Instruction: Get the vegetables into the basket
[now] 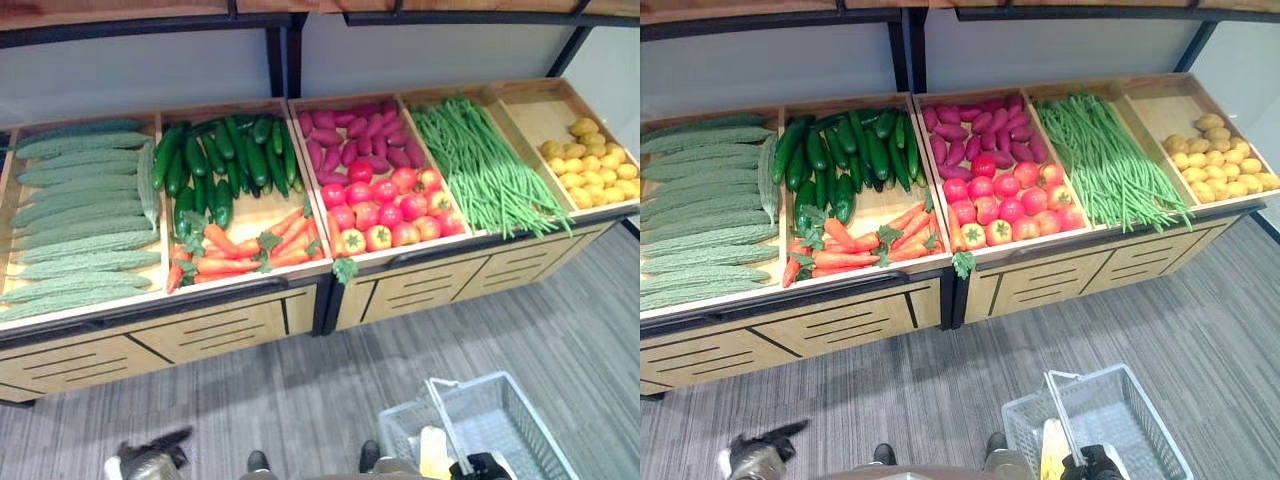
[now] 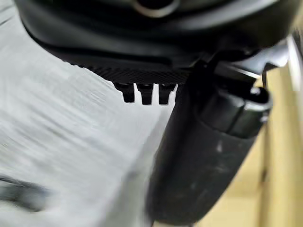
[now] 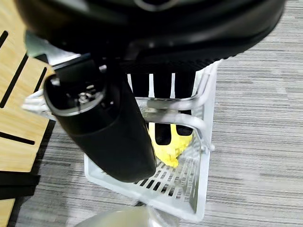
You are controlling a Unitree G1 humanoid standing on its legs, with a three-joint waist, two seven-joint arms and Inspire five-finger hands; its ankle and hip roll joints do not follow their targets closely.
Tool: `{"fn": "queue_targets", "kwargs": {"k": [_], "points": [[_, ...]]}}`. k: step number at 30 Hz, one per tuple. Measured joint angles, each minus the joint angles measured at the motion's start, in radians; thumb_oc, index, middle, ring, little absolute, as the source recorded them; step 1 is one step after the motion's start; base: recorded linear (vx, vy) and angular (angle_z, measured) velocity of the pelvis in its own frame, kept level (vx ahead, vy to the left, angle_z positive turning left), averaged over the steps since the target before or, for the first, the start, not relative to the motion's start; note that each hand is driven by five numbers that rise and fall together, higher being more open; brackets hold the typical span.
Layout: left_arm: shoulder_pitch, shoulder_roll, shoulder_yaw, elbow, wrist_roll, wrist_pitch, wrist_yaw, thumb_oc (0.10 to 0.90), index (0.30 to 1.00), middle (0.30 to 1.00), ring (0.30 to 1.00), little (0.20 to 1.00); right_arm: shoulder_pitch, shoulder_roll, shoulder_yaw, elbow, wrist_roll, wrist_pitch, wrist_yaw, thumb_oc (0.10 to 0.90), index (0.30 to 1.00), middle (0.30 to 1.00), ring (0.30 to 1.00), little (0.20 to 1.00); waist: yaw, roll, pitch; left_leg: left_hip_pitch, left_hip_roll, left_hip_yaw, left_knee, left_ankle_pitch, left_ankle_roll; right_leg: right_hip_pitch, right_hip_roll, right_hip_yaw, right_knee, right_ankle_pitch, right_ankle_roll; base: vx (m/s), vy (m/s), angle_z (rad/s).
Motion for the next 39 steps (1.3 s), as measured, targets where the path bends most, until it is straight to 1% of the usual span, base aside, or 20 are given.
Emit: {"fn": "queue_targets", "kwargs": {"k": [2, 4, 5, 7, 8, 9, 10, 14, 16, 18, 19, 21, 24, 28, 31, 33, 35, 36, 37, 39], "points": [[0.014, 0.048, -0.013, -0.031, -0.003, 0.002, 0.042, 0.9, 1.0, 1.0, 1.0, 1.0, 0.014, -0.012, -0.005, 0.013, -0.002, 0.005, -0.002, 0.4, 0.3, 0.3, 0.3, 0.3, -0.002, 0.007, -0.008, 0.004, 0.0, 0.005, -0.001, -0.003, -0.003, 0.001, -0.003, 0.006, -0.002, 0.0, 0.002, 0.01, 0.023, -0.06], [0.042, 0.073, -0.02, -0.13, 0.054, 0.015, 0.097, 0.9, 1.0, 1.0, 1.0, 1.0, 0.041, -0.019, -0.01, 0.006, -0.002, 0.004, -0.006, 0.4, 0.3, 0.3, 0.3, 0.3, 0.0, 0.01, -0.011, 0.003, 0.002, 0.006, -0.001, -0.003, -0.005, 0.0, 0.0, 0.007, -0.003, 0.0, 0.003, 0.01, 0.005, -0.02], [0.074, 0.1, -0.034, -0.228, 0.125, 0.017, 0.136, 0.9, 1.0, 1.0, 1.0, 1.0, 0.054, -0.019, -0.011, 0.005, -0.002, 0.003, -0.008, 0.4, 0.3, 0.3, 0.3, 0.3, 0.002, 0.01, -0.012, 0.002, 0.006, 0.005, -0.003, -0.005, -0.008, -0.001, 0.002, 0.007, -0.005, -0.002, 0.006, 0.0, 0.0, 0.0], [0.092, 0.135, -0.046, -0.311, 0.23, 0.023, 0.181, 0.9, 1.0, 1.0, 1.0, 1.0, 0.063, -0.02, -0.018, 0.005, -0.001, 0.0, -0.01, 0.4, 0.3, 0.3, 0.3, 0.3, 0.005, 0.01, -0.013, 0.0, 0.009, 0.004, -0.003, -0.003, -0.01, -0.001, 0.005, 0.007, -0.012, 0.001, 0.006, 0.0, 0.0, 0.0], [0.115, 0.154, -0.052, -0.401, 0.296, 0.045, 0.205, 0.9, 1.0, 1.0, 1.0, 1.0, 0.068, -0.02, -0.019, 0.006, 0.001, -0.002, -0.012, 0.4, 0.3, 0.3, 0.3, 0.3, 0.005, 0.012, -0.012, -0.003, 0.01, 0.004, -0.006, -0.002, -0.011, -0.001, 0.008, 0.007, -0.016, 0.002, 0.006, 0.0, 0.0, 0.0], [0.13, 0.183, -0.072, -0.459, 0.394, 0.036, 0.22, 0.9, 1.0, 1.0, 1.0, 1.0, 0.074, -0.021, -0.019, 0.006, 0.001, -0.007, -0.013, 0.4, 0.3, 0.3, 0.3, 0.3, 0.009, 0.01, -0.014, -0.005, 0.012, 0.001, -0.01, 0.001, -0.014, -0.002, 0.01, 0.004, -0.02, 0.003, 0.007, 0.0, 0.0, 0.0], [0.129, 0.197, -0.076, -0.466, 0.434, 0.03, 0.227, 0.9, 1.0, 1.0, 1.0, 1.0, 0.074, -0.021, -0.019, 0.008, 0.002, -0.007, -0.014, 0.4, 0.3, 0.3, 0.3, 0.3, 0.008, 0.01, -0.014, -0.004, 0.012, 0.0, -0.011, 0.003, -0.014, -0.002, 0.01, 0.004, -0.02, 0.003, 0.007, 0.0, 0.0, 0.0], [0.121, 0.308, -0.189, -0.506, 0.632, 0.064, 0.222, 0.9, 1.0, 1.0, 1.0, 1.0, 0.072, -0.03, -0.019, 0.002, 0.003, -0.015, -0.015, 0.4, 0.3, 0.3, 0.3, 0.3, 0.001, 0.02, -0.012, -0.004, 0.013, 0.003, -0.013, 0.01, -0.024, 0.001, 0.014, 0.006, -0.037, 0.012, 0.006, 0.0, 0.0, 0.0], [0.122, 0.326, -0.226, -0.563, 0.714, 0.063, 0.204, 0.9, 1.0, 1.0, 1.0, 1.0, 0.068, -0.031, -0.018, -0.001, 0.003, -0.018, -0.014, 0.4, 0.3, 0.3, 0.3, 0.3, 0.002, 0.021, -0.01, -0.008, 0.011, 0.004, -0.013, 0.011, -0.025, 0.006, 0.016, 0.005, -0.053, 0.025, 0.003, 0.0, 0.0, 0.0], [0.116, 0.333, -0.275, -0.608, 0.792, 0.062, 0.156, 0.9, 1.0, 1.0, 1.0, 1.0, 0.067, -0.031, -0.018, -0.014, 0.002, -0.025, -0.012, 0.4, 0.3, 0.3, 0.3, 0.3, -0.003, 0.023, -0.009, 0.0, 0.011, 0.007, -0.013, 0.012, -0.025, 0.023, 0.019, 0.006, -0.076, 0.037, -0.002, 0.02, 0.024, -0.03], [0.112, 0.334, -0.286, -0.618, 0.803, 0.058, 0.146, 0.9, 1.0, 1.0, 1.0, 1.0, 0.066, -0.032, -0.018, -0.014, 0.002, -0.029, -0.011, 0.4, 0.3, 0.3, 0.3, 0.3, -0.004, 0.024, -0.009, 0.0, 0.011, 0.007, -0.013, 0.012, -0.026, 0.023, 0.019, 0.006, -0.079, 0.038, -0.002, 0.01, 0.03, -0.03], [0.094, 0.375, -0.359, -0.633, 0.823, 0.056, 0.104, 0.9, 1.0, 1.0, 1.0, 1.0, 0.053, -0.033, -0.017, -0.017, 0.001, -0.03, -0.006, 0.4, 0.3, 0.3, 0.3, 0.3, -0.007, 0.024, 0.002, 0.0, 0.011, 0.011, -0.013, 0.012, -0.026, 0.025, 0.023, 0.008, -0.086, 0.04, 0.0, 0.0, 0.016, -0.05], [0.082, 0.418, -0.395, -0.658, 0.879, 0.029, 0.047, 0.9, 1.0, 1.0, 1.0, 1.0, 0.029, -0.044, -0.017, -0.032, -0.002, -0.031, 0.003, 0.4, 0.3, 0.3, 0.3, 0.3, -0.03, 0.031, 0.018, 0.001, 0.013, 0.023, -0.013, 0.011, -0.027, 0.027, 0.026, 0.019, -0.105, 0.05, 0.003, -0.01, 0.032, -0.11], [0.01, 0.495, -0.457, -0.658, 0.9, 0.025, -0.018, 0.9, 1.0, 1.0, 1.0, 1.0, 0.025, -0.063, -0.015, -0.061, -0.028, -0.039, 0.01, 0.4, 0.3, 0.3, 0.3, 0.3, -0.034, 0.039, 0.032, -0.005, 0.013, 0.035, -0.013, 0.011, -0.028, 0.013, 0.026, 0.032, -0.108, 0.058, 0.002, -0.01, 0.042, -0.1], [-0.052, 0.562, -0.501, -0.654, 0.924, 0.019, -0.051, 0.9, 1.0, 1.0, 1.0, 1.0, 0.011, -0.07, -0.004, -0.081, -0.035, -0.04, 0.015, 0.4, 0.3, 0.3, 0.3, 0.3, -0.046, 0.037, 0.05, -0.012, 0.013, 0.041, -0.013, 0.01, -0.028, 0.003, 0.026, 0.039, -0.108, 0.063, -0.001, -0.01, 0.035, -0.07], [-0.113, 0.571, -0.523, -0.617, 0.93, 0.017, -0.062, 0.9, 1.0, 1.0, 1.0, 1.0, -0.006, -0.072, 0.003, -0.079, -0.038, -0.039, 0.016, 0.4, 0.3, 0.3, 0.3, 0.3, -0.052, 0.036, 0.056, -0.019, 0.012, 0.047, -0.013, 0.011, -0.028, -0.007, 0.026, 0.045, -0.108, 0.069, -0.004, -0.02, 0.041, -0.09], [-0.194, 0.586, -0.595, -0.555, 0.931, 0.021, -0.073, 0.9, 1.0, 1.0, 1.0, 1.0, -0.022, -0.076, 0.022, -0.08, -0.039, -0.038, 0.017, 0.4, 0.3, 0.3, 0.3, 0.3, -0.052, 0.036, 0.059, -0.03, 0.01, 0.052, -0.013, 0.011, -0.027, -0.024, 0.026, 0.052, -0.105, 0.071, -0.004, -0.02, 0.044, -0.12], [-0.225, 0.589, -0.614, -0.538, 0.935, 0.026, -0.084, 0.9, 1.0, 1.0, 1.0, 1.0, -0.031, -0.079, 0.024, -0.094, -0.039, -0.038, 0.02, 0.4, 0.3, 0.3, 0.3, 0.3, -0.063, 0.031, 0.065, -0.037, 0.009, 0.059, -0.013, 0.011, -0.027, -0.037, 0.026, 0.059, -0.104, 0.075, -0.004, 0.0, 0.04, -0.13], [-0.254, 0.592, -0.634, -0.53, 0.936, 0.029, -0.09, 0.9, 1.0, 1.0, 1.0, 1.0, -0.039, -0.082, 0.025, -0.106, -0.039, -0.039, 0.021, 0.4, 0.3, 0.3, 0.3, 0.3, -0.06, 0.031, 0.077, -0.042, 0.008, 0.063, -0.013, 0.011, -0.027, -0.042, 0.026, 0.062, -0.103, 0.078, -0.005, 0.0, 0.04, -0.13], [-0.284, 0.592, -0.659, -0.526, 0.938, 0.025, -0.108, 0.9, 1.0, 1.0, 1.0, 1.0, -0.055, -0.082, 0.026, -0.11, -0.039, -0.039, 0.023, 0.4, 0.3, 0.3, 0.3, 0.3, -0.072, 0.026, 0.085, -0.051, 0.009, 0.069, -0.013, 0.011, -0.027, -0.056, 0.026, 0.067, -0.104, 0.081, -0.005, 0.0, 0.039, -0.09]]}}
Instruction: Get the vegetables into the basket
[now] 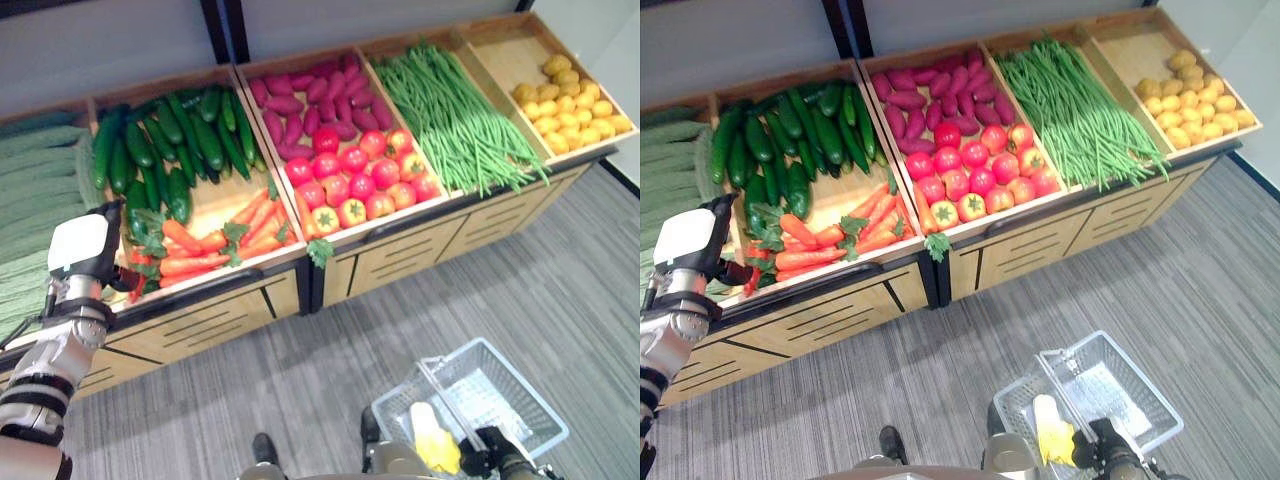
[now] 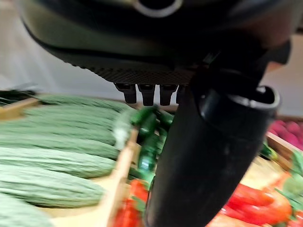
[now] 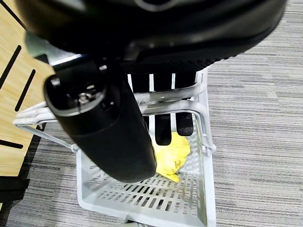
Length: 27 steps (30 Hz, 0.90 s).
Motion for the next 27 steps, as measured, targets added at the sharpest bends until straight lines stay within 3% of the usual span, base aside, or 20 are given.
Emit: {"fn": "queue_targets", "kwargs": {"k": [3, 13, 19, 20, 22, 23, 27], "points": [[-0.047, 0.012, -0.063, 0.015, 0.012, -0.003, -0.019, 0.9, 1.0, 1.0, 1.0, 1.0, -0.013, -0.002, 0.007, -0.019, 0.0, 0.001, 0.0, 0.4, 0.3, 0.3, 0.3, 0.3, -0.007, -0.004, 0.02, -0.004, -0.002, 0.009, 0.0, 0.0, 0.0, -0.012, 0.002, 0.013, 0.001, 0.001, 0.0, 0.01, 0.044, -0.11], [-0.108, 0.021, -0.117, 0.022, 0.008, -0.034, -0.095, 0.9, 1.0, 1.0, 1.0, 1.0, -0.059, -0.006, 0.018, -0.034, 0.001, 0.001, -0.001, 0.4, 0.3, 0.3, 0.3, 0.3, -0.015, -0.008, 0.066, -0.012, -0.003, 0.015, 0.0, 0.0, 0.0, -0.03, 0.002, 0.028, 0.001, 0.005, 0.0, 0.01, 0.016, -0.04], [-0.19, 0.087, -0.235, 0.031, -0.001, -0.042, -0.165, 0.9, 1.0, 1.0, 1.0, 1.0, -0.077, -0.014, 0.018, -0.044, 0.001, 0.001, -0.002, 0.4, 0.3, 0.3, 0.3, 0.3, -0.012, -0.008, 0.087, -0.029, -0.006, 0.023, 0.0, 0.0, 0.0, -0.055, 0.0, 0.04, 0.001, 0.013, 0.001, 0.0, 0.022, -0.04], [-0.208, 0.093, -0.258, 0.041, 0.0, -0.044, -0.177, 0.818, 0.885, 0.885, 0.885, 0.885, -0.077, -0.015, 0.018, -0.044, 0.001, 0.001, -0.002, 0.4, 0.3, 0.3, 0.3, 0.3, -0.012, -0.008, 0.087, -0.03, -0.006, 0.023, 0.0, 0.0, 0.0, -0.056, 0.0, 0.04, 0.001, 0.013, 0.001, 0.0, 0.0, 0.0], [-0.247, 0.108, -0.301, 0.053, 0.01, -0.045, -0.225, 0.516, 0.462, 0.462, 0.462, 0.462, -0.08, -0.016, 0.018, -0.044, 0.001, 0.002, -0.001, 0.4, 0.3, 0.3, 0.3, 0.3, -0.015, -0.007, 0.088, -0.029, -0.007, 0.025, 0.0, 0.0, 0.0, -0.056, 0.0, 0.042, 0.001, 0.013, 0.001, 0.0, 0.0, 0.0], [-0.265, 0.114, -0.312, 0.052, 0.021, -0.045, -0.249, 0.4, 0.3, 0.3, 0.3, 0.3, -0.081, -0.016, 0.018, -0.045, 0.001, 0.003, 0.001, 0.4, 0.3, 0.3, 0.3, 0.3, -0.016, -0.007, 0.088, -0.029, -0.006, 0.026, 0.0, 0.0, 0.0, -0.057, 0.0, 0.043, 0.001, 0.013, 0.001, 0.01, 0.014, -0.04], [-0.285, 0.121, -0.319, 0.072, 0.039, -0.04, -0.282, 0.4, 0.3, 0.3, 0.3, 0.3, -0.086, -0.016, 0.019, -0.052, 0.001, 0.005, 0.009, 0.4, 0.3, 0.3, 0.3, 0.3, -0.025, -0.006, 0.089, -0.029, -0.006, 0.028, 0.0, 0.0, 0.0, -0.059, 0.0, 0.045, 0.001, 0.013, 0.0, 0.0, 0.002, -0.01]]}}
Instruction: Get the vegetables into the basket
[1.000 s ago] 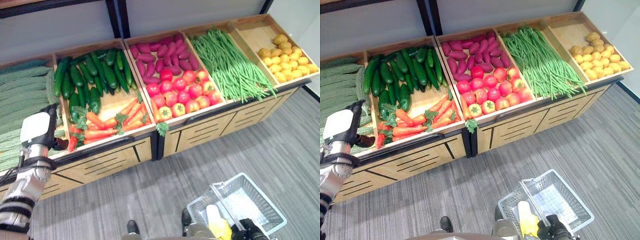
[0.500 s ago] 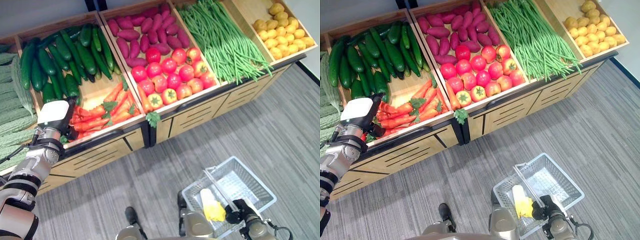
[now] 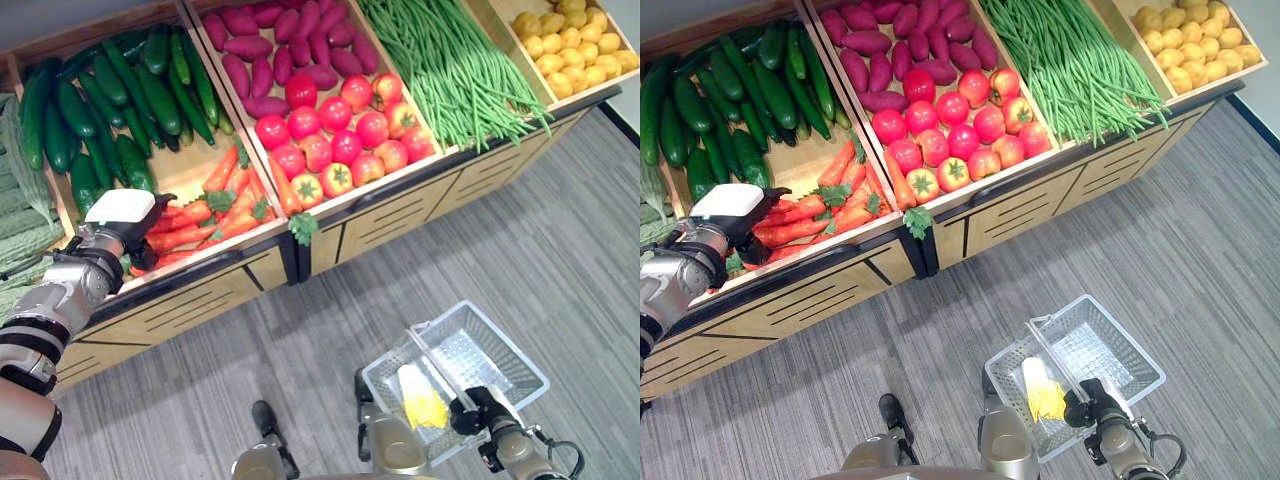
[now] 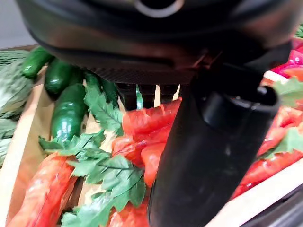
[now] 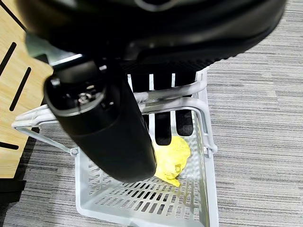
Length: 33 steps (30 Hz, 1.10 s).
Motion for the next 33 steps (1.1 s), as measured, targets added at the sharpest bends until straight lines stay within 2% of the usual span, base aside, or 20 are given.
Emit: {"fn": "queue_targets", "kwargs": {"k": [6, 11, 16, 19, 21, 26, 30, 31, 33], "points": [[-0.02, -0.002, 0.003, 0.071, 0.022, 0.034, 0.004, 0.4, 0.3, 0.3, 0.3, 0.3, -0.018, -0.006, 0.019, -0.002, 0.001, 0.005, 0.009, 0.4, 0.3, 0.3, 0.3, 0.3, -0.007, 0.0, 0.004, 0.0, 0.0, 0.003, 0.0, 0.0, 0.0, -0.003, 0.0, 0.005, 0.0, 0.002, -0.001, 0.0, 0.002, -0.01], [-0.02, -0.056, 0.021, 0.092, 0.06, 0.072, 0.07, 0.4, 0.3, 0.3, 0.3, 0.3, -0.019, -0.007, 0.02, 0.0, 0.0, 0.005, 0.009, 0.4, 0.3, 0.3, 0.3, 0.3, 0.003, -0.001, 0.005, 0.005, 0.0, 0.003, 0.0, 0.0, 0.0, 0.003, 0.0, 0.004, 0.0, 0.003, -0.001, 0.0, 0.0, 0.0], [-0.02, -0.075, 0.032, 0.047, 0.08, 0.091, 0.106, 0.4, 0.3, 0.3, 0.3, 0.3, -0.017, -0.007, 0.022, 0.004, 0.0, 0.004, 0.009, 0.4, 0.3, 0.3, 0.3, 0.3, 0.014, -0.004, 0.007, 0.02, 0.001, -0.001, 0.0, 0.0, 0.0, 0.02, 0.001, 0.0, 0.0, 0.003, -0.002, 0.0, 0.0, 0.01], [-0.016, -0.075, 0.078, 0.007, 0.081, 0.097, 0.168, 0.4, 0.3, 0.3, 0.3, 0.3, -0.016, -0.006, 0.027, 0.009, 0.0, 0.002, 0.008, 0.4, 0.3, 0.3, 0.3, 0.3, 0.016, -0.006, 0.007, 0.042, 0.001, -0.002, 0.0, 0.0, 0.0, 0.045, 0.001, -0.002, -0.002, 0.003, -0.001, 0.01, 0.003, 0.01], [0.013, -0.073, 0.149, -0.059, 0.08, 0.098, 0.206, 0.4, 0.3, 0.3, 0.3, 0.3, -0.016, -0.006, 0.026, 0.021, 0.0, 0.0, 0.009, 0.4, 0.3, 0.3, 0.3, 0.3, 0.018, -0.007, 0.007, 0.056, 0.001, -0.005, 0.0, -0.001, -0.001, 0.06, 0.0, -0.004, -0.003, 0.003, -0.001, 0.01, 0.004, 0.02], [0.023, -0.03, 0.169, -0.148, 0.08, 0.088, 0.236, 0.4, 0.3, 0.3, 0.3, 0.3, -0.004, -0.005, 0.019, 0.029, 0.0, -0.001, 0.008, 0.4, 0.3, 0.3, 0.3, 0.3, 0.018, -0.009, 0.002, 0.072, 0.001, -0.013, 0.0, -0.002, -0.002, 0.083, 0.0, -0.01, -0.009, 0.004, -0.001, 0.01, 0.009, 0.04], [0.083, 0.016, 0.187, -0.232, 0.082, 0.053, 0.23, 0.4, 0.3, 0.3, 0.3, 0.3, 0.015, -0.003, 0.015, 0.042, 0.0, -0.001, 0.009, 0.4, 0.3, 0.3, 0.3, 0.3, 0.017, -0.013, -0.006, 0.081, 0.0, -0.016, 0.0, -0.002, -0.002, 0.094, -0.002, -0.014, -0.009, 0.006, -0.001, 0.0, 0.013, 0.02], [0.096, 0.033, 0.184, -0.237, 0.089, 0.026, 0.217, 0.4, 0.3, 0.3, 0.3, 0.3, 0.02, -0.003, 0.014, 0.055, -0.001, 0.0, 0.011, 0.4, 0.3, 0.3, 0.3, 0.3, 0.016, -0.018, -0.012, 0.09, -0.002, -0.018, 0.0, -0.002, -0.002, 0.107, -0.003, -0.017, -0.013, 0.005, -0.001, 0.0, 0.029, 0.05], [0.102, 0.054, 0.177, -0.268, 0.101, 0.022, 0.198, 0.4, 0.3, 0.3, 0.3, 0.3, 0.031, -0.003, 0.009, 0.054, -0.001, 0.003, 0.009, 0.4, 0.3, 0.3, 0.3, 0.3, 0.018, -0.022, -0.018, 0.093, -0.003, -0.022, 0.0, -0.002, -0.002, 0.112, -0.004, -0.021, -0.014, 0.005, -0.001, 0.0, 0.01, 0.06]]}}
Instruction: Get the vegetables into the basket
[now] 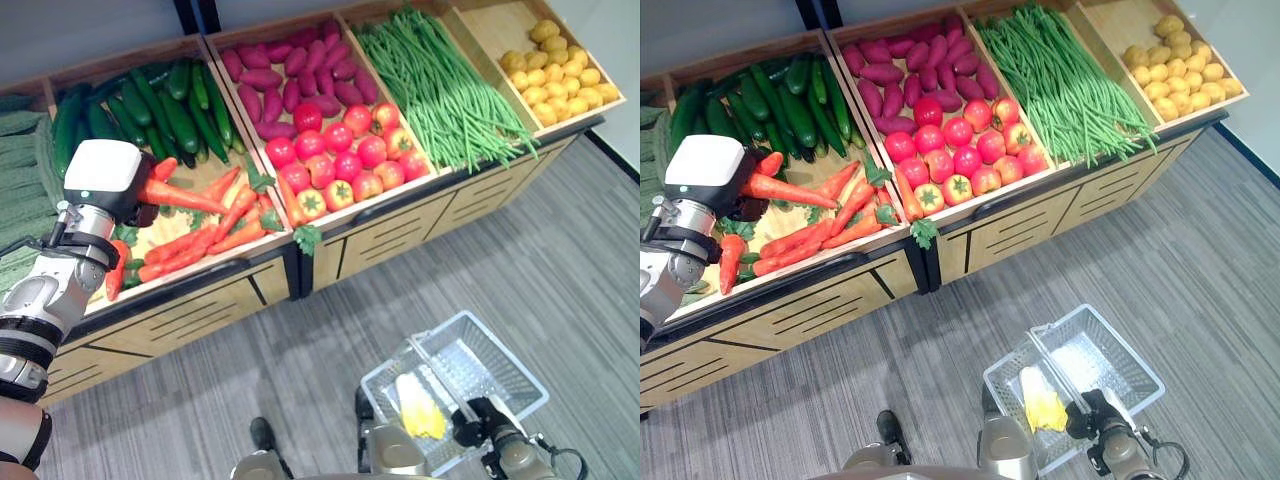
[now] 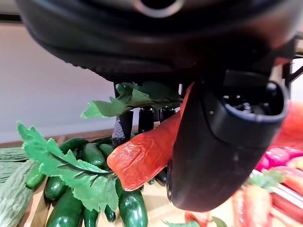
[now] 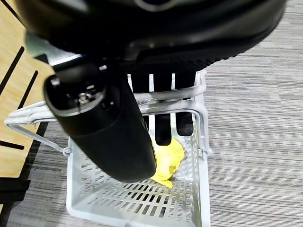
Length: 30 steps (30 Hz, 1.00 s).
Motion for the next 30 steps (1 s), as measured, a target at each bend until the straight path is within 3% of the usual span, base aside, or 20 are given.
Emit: {"fn": "queue_targets", "kwargs": {"k": [6, 12, 24, 26, 29, 30], "points": [[0.104, 0.03, 0.0, -0.12, 0.008, -0.055, -0.018, 0.4, 0.3, 0.3, 0.3, 0.3, 0.034, 0.014, -0.031, 0.009, 0.0, 0.001, 0.0, 0.4, 0.3, 0.3, 0.3, 0.3, 0.007, -0.001, -0.05, 0.004, -0.006, -0.001, 0.0, 0.0, 0.001, 0.003, -0.005, 0.001, 0.0, 0.0, 0.001, 0.0, 0.015, 0.01], [0.206, 0.028, 0.022, -0.22, 0.007, -0.07, -0.045, 0.4, 0.3, 0.3, 0.3, 0.3, 0.059, 0.016, -0.044, 0.005, 0.0, 0.002, 0.0, 0.4, 0.3, 0.3, 0.3, 0.3, 0.008, 0.0, -0.055, 0.022, -0.019, 0.012, 0.0, -0.003, 0.004, 0.006, -0.013, 0.021, 0.006, 0.009, 0.01, -0.02, 0.07, -0.07], [0.212, -0.002, 0.018, -0.398, -0.003, -0.142, -0.099, 0.4, 0.3, 0.3, 0.3, 0.3, 0.102, 0.024, -0.082, -0.031, 0.0, 0.005, -0.01, 0.4, 0.3, 0.3, 0.3, 0.3, -0.038, -0.019, -0.066, 0.044, -0.083, 0.099, -0.006, -0.037, 0.039, -0.05, -0.073, 0.103, 0.05, 0.027, 0.055, -0.09, 0.065, -0.21], [0.221, 0.012, 0.026, -0.442, -0.005, -0.138, -0.103, 0.4, 0.3, 0.3, 0.3, 0.3, 0.114, 0.03, -0.079, -0.031, -0.004, 0.01, -0.011, 0.4, 0.3, 0.3, 0.3, 0.3, -0.018, -0.023, -0.066, 0.043, -0.078, 0.136, 0.0, -0.033, 0.049, -0.074, -0.072, 0.031, 0.055, 0.053, 0.045, -0.05, 0.048, -0.36], [0.253, 0.026, 0.036, -0.497, -0.005, -0.141, -0.118, 0.4, 0.3, 0.3, 0.3, 0.3, 0.129, 0.036, -0.08, -0.03, -0.008, 0.018, -0.015, 0.4, 0.3, 0.3, 0.3, 0.3, 0.0, -0.028, -0.07, 0.059, -0.066, 0.166, 0.001, -0.043, 0.052, -0.076, -0.084, -0.057, 0.047, 0.002, 0.046, -0.04, -0.04, -0.31], [0.263, 0.029, 0.041, -0.512, -0.006, -0.142, -0.122, 0.4, 0.3, 0.3, 0.3, 0.3, 0.129, 0.035, -0.08, -0.025, -0.008, 0.018, -0.016, 0.4, 0.3, 0.3, 0.3, 0.3, 0.013, -0.013, -0.07, 0.056, -0.044, 0.182, -0.005, -0.043, 0.053, -0.082, -0.074, -0.08, 0.075, -0.005, 0.05, -0.02, -0.098, -0.49]]}}
